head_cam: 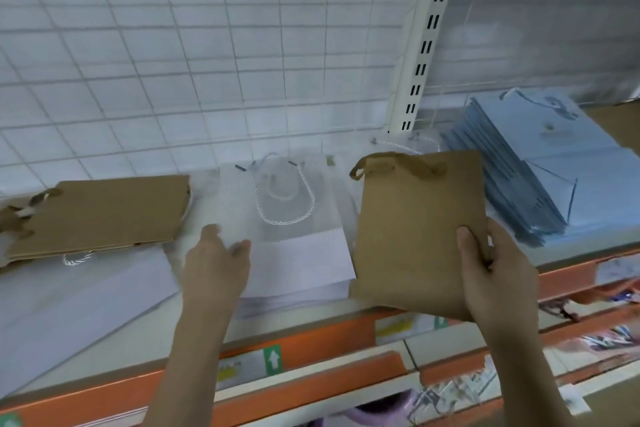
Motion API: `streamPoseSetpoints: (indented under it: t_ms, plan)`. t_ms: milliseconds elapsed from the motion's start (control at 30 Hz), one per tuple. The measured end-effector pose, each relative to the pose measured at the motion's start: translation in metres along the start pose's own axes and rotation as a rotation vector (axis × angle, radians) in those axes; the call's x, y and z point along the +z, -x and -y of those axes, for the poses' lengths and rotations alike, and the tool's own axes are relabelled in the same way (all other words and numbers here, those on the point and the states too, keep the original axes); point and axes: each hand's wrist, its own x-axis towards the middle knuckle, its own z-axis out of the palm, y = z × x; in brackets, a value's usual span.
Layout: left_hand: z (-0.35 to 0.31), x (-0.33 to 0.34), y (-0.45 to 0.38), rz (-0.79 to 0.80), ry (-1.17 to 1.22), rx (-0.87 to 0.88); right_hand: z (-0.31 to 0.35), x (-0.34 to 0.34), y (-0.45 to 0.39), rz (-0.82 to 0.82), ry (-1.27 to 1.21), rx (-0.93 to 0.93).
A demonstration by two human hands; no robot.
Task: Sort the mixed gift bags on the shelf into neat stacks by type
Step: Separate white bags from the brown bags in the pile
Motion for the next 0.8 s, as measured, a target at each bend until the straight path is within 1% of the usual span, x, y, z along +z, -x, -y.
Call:
streamPoseSetpoints:
  t_ms: [167, 233, 267, 367, 467, 533, 633, 700, 733, 800]
  plan:
    - [-0.017, 0.002, 0.007, 0.006, -0.138, 0.042, -0.007, -0.01, -0.003, -0.069, -0.089, -0.028]
    - [-0.019, 0.003, 0.01, -0.002, -0.164, 0.043, -0.011, -0.016, -0.003, -0.111, -0.146, -0.01]
    - [-0.018, 0.004, 0.01, -0.008, -0.177, 0.043, -0.012, -0.019, -0.004, -0.106, -0.175, 0.011]
    - [-0.018, 0.009, 0.009, -0.009, -0.18, 0.055, -0.016, -0.025, -0.006, -0.019, -0.203, 0.058]
    - [-0.02, 0.018, 0.011, -0.006, -0.194, 0.06, -0.015, -0.02, -0.004, 0.049, -0.181, 0.06]
    - [-0.018, 0.02, 0.011, -0.014, -0.247, 0.085, -0.013, -0.014, -0.001, 0.076, -0.187, 0.046]
    - [-0.006, 0.012, 0.004, -0.086, -0.372, 0.136, -0.009, -0.001, 0.003, 0.126, -0.179, 0.017]
    - [0.003, -0.001, -0.005, -0.14, -0.436, 0.21, -0.002, 0.01, 0.003, 0.164, -0.183, 0.003]
    - [0.008, -0.007, -0.011, -0.13, -0.473, 0.256, 0.002, 0.015, 0.003, 0.185, -0.191, -0.002]
    - [0.02, -0.016, -0.025, -0.033, -0.57, 0.314, 0.01, 0.029, 0.002, 0.214, -0.207, -0.022]
